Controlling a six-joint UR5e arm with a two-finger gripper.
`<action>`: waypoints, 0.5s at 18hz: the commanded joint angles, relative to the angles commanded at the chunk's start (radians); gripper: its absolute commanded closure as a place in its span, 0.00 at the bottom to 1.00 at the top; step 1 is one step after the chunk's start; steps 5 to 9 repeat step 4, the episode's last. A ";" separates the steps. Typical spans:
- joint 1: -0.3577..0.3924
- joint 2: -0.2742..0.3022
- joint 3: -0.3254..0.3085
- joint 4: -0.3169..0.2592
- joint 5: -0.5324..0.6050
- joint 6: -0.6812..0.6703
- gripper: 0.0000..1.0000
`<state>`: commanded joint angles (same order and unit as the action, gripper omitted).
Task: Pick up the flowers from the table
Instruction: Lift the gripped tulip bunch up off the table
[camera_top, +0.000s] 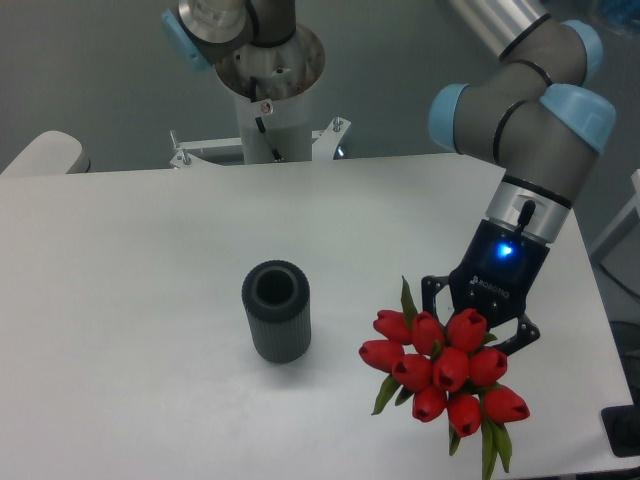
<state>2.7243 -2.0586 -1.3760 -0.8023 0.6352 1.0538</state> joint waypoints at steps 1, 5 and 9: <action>0.000 0.000 0.000 0.000 0.000 0.000 0.75; -0.002 -0.002 -0.002 0.000 0.001 -0.002 0.75; -0.002 -0.002 -0.002 0.000 0.001 -0.002 0.75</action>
